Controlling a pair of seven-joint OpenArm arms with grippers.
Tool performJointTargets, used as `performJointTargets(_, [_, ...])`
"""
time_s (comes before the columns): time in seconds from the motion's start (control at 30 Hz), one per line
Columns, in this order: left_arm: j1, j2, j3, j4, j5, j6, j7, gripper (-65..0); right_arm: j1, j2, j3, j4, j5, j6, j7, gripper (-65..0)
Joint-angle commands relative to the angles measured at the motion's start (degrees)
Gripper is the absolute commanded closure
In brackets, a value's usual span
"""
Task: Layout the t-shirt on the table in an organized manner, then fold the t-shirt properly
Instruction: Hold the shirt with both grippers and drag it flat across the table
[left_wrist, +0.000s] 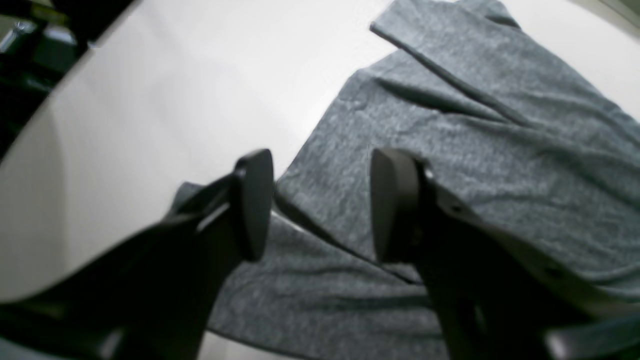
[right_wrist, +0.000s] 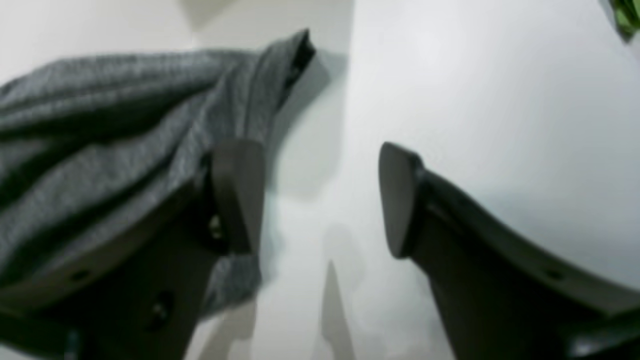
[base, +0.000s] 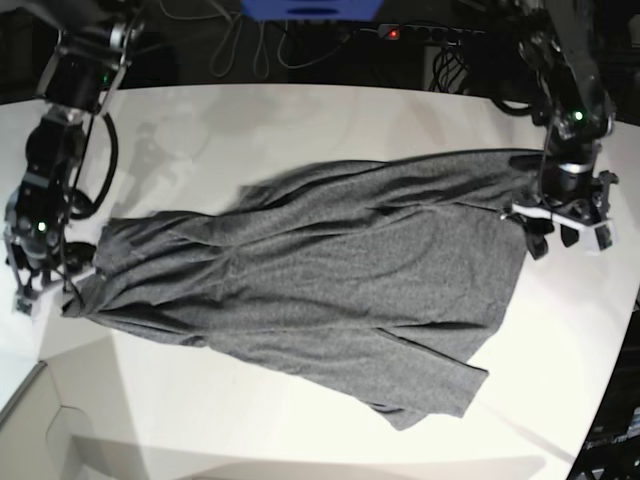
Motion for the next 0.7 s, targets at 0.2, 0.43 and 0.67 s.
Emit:
performJointTargets(0.2, [-5.9, -0.7, -0.2, -11.4, -0.1, -0.1, -1.3, -30.8, -7.1, -2.1, 0.1, 9.6, -0.2, 0.1, 0.8, -37.4])
performJointTargets(0.43, [-7.3, -1.0, -0.2, -17.7, -0.1, -0.1, -5.7, -30.7, -13.4, -4.3, 0.0, 13.4, -0.2, 0.2, 1.1, -37.4])
performJointTargets(0.67, [-8.8, -1.1, -0.2, -26.1, -0.3, -0.1, -10.3, -30.5, -15.7, -4.5, 0.3, 13.5, -0.2, 0.2, 1.1, -37.3])
